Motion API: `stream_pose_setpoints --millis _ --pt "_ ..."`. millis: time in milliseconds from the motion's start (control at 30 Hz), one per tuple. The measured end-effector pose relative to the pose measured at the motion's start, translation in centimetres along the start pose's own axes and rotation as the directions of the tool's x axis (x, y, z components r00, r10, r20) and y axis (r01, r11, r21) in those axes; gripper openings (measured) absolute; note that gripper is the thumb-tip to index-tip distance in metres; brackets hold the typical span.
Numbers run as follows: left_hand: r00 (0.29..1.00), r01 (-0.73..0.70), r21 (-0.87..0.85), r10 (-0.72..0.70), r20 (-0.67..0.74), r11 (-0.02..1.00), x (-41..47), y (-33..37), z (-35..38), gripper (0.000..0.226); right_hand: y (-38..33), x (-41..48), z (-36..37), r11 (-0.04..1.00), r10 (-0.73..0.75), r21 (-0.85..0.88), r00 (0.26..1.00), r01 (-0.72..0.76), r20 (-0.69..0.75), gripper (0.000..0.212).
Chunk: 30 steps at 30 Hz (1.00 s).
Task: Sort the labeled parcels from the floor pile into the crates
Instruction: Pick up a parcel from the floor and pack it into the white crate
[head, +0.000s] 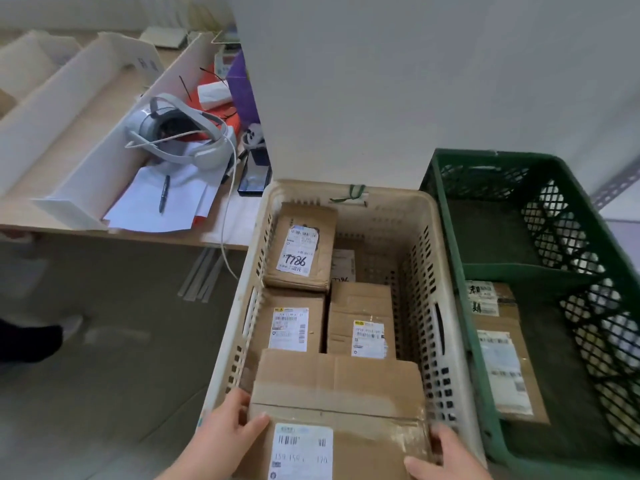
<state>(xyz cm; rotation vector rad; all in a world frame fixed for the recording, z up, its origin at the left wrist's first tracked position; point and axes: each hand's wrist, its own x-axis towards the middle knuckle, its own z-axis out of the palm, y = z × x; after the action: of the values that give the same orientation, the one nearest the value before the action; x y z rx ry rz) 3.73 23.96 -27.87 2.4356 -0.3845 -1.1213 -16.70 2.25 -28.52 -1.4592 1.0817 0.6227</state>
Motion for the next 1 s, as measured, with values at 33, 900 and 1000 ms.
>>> stream_pose_setpoints --millis 33,900,1000 --pt "1.0 0.007 0.016 -0.007 0.021 1.0 -0.6 -0.7 0.3 0.014 0.7 -0.2 0.7 0.999 -0.01 -0.039 1.0 0.011 0.026 0.107" --pt "0.985 0.174 0.376 -0.154 -0.083 0.91 0.9 -6.2 4.7 0.024 4.6 4.2 8.5 0.97 -0.056 -0.243 0.993 0.029 -0.105 0.044" --pt "0.985 0.174 0.395 -0.154 -0.082 0.902 0.9 -6.0 4.6 0.026 4.6 4.1 8.5 0.972 -0.057 -0.233 0.991 0.026 -0.125 0.045"
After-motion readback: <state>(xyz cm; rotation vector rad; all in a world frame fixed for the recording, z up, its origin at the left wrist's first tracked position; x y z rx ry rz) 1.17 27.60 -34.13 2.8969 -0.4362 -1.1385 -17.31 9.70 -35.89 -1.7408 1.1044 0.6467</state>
